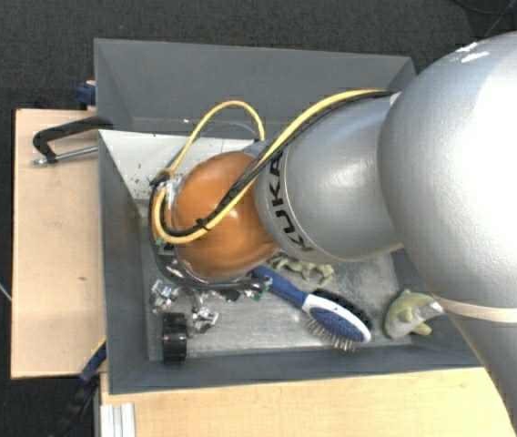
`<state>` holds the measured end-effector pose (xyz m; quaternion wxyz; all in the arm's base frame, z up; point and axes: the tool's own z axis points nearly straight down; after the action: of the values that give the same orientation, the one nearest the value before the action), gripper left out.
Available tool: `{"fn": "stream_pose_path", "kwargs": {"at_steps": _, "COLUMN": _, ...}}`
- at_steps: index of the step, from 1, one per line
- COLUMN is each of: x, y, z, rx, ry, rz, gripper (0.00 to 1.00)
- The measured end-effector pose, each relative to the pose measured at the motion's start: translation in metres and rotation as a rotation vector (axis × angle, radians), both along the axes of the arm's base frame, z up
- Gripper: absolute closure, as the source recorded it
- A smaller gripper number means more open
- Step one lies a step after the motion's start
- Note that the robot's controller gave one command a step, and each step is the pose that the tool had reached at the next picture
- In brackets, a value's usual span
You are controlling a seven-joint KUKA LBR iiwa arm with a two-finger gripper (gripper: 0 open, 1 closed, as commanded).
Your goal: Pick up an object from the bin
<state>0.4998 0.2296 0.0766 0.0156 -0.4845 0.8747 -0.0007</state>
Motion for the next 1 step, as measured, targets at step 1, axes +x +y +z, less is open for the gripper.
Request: {"fn": "stream_pose_path", "kwargs": {"at_steps": 1, "x": 0.0229, "y": -0.0145, "z": 0.1215, "rx": -0.015, "ry": 0.014, "rz": 0.402, "gripper": 1.00}}
